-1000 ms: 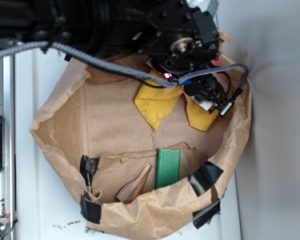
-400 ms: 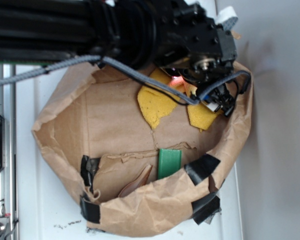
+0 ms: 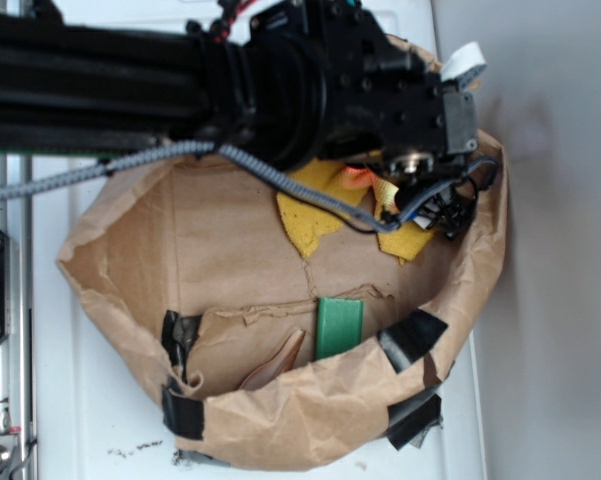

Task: Grab the yellow cloth.

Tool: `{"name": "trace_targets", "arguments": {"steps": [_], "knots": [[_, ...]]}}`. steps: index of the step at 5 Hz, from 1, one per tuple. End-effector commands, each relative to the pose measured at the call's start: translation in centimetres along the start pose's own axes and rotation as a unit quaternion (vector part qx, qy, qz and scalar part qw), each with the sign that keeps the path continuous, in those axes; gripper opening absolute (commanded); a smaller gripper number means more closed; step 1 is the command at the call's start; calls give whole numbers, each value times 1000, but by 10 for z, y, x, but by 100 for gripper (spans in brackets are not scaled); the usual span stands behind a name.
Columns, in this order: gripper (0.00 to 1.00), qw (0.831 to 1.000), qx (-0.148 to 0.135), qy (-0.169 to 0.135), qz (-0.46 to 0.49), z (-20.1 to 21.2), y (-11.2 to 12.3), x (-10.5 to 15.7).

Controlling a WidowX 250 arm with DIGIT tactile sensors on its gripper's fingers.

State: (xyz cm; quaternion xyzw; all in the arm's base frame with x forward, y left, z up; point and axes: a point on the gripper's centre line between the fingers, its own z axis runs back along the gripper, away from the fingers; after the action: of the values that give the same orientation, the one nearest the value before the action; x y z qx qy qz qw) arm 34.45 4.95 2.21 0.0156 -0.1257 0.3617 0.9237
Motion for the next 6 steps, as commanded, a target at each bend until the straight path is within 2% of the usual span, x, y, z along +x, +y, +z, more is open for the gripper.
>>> {"name": "trace_targets", "arguments": {"steps": [1,4,6], "knots": [[0,999,-15,-10,-30,4,-5,-6],[0,999,-23,-10,-46,17,2,-6],[0,987,-72,28,-141,71,32,-21]]}}
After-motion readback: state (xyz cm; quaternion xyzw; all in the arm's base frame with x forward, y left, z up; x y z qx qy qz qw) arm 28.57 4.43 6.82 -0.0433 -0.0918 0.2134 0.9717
